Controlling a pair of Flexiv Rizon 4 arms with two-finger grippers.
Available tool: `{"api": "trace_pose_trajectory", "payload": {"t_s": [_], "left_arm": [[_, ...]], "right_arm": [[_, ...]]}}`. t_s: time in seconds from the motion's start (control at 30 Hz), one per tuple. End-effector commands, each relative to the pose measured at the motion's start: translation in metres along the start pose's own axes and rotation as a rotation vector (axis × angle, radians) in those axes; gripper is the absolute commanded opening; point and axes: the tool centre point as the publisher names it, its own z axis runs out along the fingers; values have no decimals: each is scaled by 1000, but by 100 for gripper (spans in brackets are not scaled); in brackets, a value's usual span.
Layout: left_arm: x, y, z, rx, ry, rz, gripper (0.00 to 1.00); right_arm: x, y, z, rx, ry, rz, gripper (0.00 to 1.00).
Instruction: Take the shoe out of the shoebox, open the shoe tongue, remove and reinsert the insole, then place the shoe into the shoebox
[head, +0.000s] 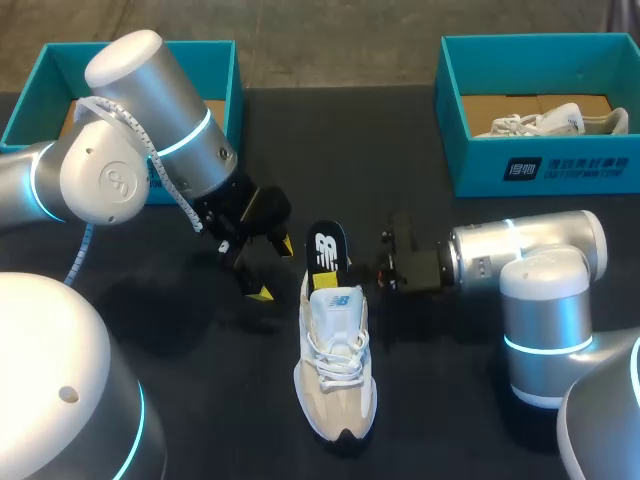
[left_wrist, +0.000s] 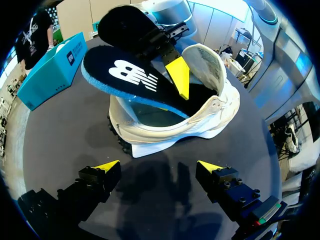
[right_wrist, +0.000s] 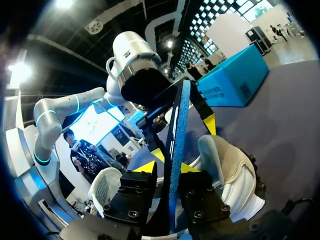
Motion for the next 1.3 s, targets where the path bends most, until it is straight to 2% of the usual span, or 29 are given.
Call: {"api": "trace_pose_trajectory", "payload": {"t_s": [0.03,0.33,0.53,0.57,0.63,0.7,0.87,1.3], "left_arm": [[0,0,0,-3,0,0,100],[0,0,0,-3,0,0,100],[0,0,0,-3,0,0,100],[0,0,0,-3,0,0,100],[0,0,0,-3,0,0,100],[0,0,0,-3,0,0,100],[0,0,0,-3,0,0,100],[0,0,0,-3,0,0,100]], "right_arm": [[3,1,-1,-25,-10,-4,25],[0,16,1,-31,-6,-19,24],[-1,23,1,-24,-6,-27,18],[-1,24,2,-23,-5,-28,16],[-1,25,2,-20,-4,-30,0],[-2,26,3,-14,-3,-29,0],[-4,22,3,-3,-1,-15,0],[-3,-1,3,22,-6,67,0]]}}
